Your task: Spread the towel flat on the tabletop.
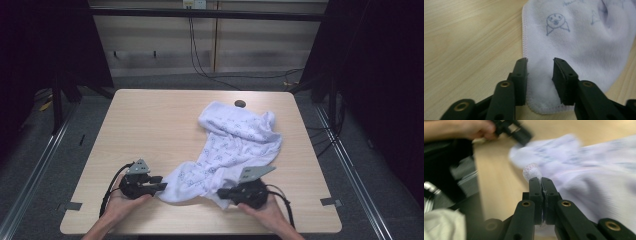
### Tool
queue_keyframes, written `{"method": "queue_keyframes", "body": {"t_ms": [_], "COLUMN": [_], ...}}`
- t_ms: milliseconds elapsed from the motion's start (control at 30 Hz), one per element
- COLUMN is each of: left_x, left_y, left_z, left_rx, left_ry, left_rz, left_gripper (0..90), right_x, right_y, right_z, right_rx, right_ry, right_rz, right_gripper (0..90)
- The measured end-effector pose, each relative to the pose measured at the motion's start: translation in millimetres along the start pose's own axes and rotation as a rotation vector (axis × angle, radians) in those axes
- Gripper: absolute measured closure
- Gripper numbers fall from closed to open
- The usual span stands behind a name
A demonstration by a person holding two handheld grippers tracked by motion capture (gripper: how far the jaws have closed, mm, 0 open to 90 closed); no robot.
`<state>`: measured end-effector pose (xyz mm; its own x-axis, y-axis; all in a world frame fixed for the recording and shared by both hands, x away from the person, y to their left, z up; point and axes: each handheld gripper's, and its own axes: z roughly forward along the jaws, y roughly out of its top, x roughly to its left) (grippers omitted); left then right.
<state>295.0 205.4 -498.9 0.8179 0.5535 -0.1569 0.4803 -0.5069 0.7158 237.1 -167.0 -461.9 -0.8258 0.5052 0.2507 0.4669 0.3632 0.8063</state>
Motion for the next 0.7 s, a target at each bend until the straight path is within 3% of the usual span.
{"method": "queue_keyframes", "body": {"t_ms": [67,133,200,267,333,433,567,700], "left_x": [-1.8,-2.2,-2.0,-2.7,-3.9,-5.1,-12.1,-9.6], "left_y": [2.0,3.1,4.1,5.2,5.9,6.9,7.3,5.8], "left_z": [1.5,2.9,4.3,3.9,2.6,-1.2,-4.2,-2.9], "left_rx": [0.012,0.015,0.017,0.006,-0.006,-0.054,-0.055,-0.037], "left_ry": [0.012,-0.004,-0.031,-0.061,-0.07,-0.119,-0.148,-0.101], "left_rz": [0.017,0.017,0.001,-0.01,-0.014,-0.043,-0.02,-0.022], "left_gripper": [76.6,81.6,82.6,81.5,76.7,68.5,64.2,55.6], "right_x": [-14.3,-34.5,-50.5,-63.8,-75.5,-83.1,-81.7,-72.6], "right_y": [-1.1,-3.5,-4.9,-6.2,-9.5,-16.7,-20.0,-18.5], "right_z": [-13.3,-27.2,-35.5,-40.3,-43.1,-40.4,-37.6,-36.3], "right_rx": [-0.02,-0.046,-0.064,-0.059,-0.068,-0.045,-0.032,-0.034], "right_ry": [-0.059,-0.123,-0.166,-0.223,-0.24,-0.221,-0.186,-0.181], "right_rz": [0.016,0.053,0.088,0.093,0.138,0.161,0.17,0.158], "right_gripper": [88.0,88.0,88.0,88.0,87.9,85.8,71.5,60.9]}}
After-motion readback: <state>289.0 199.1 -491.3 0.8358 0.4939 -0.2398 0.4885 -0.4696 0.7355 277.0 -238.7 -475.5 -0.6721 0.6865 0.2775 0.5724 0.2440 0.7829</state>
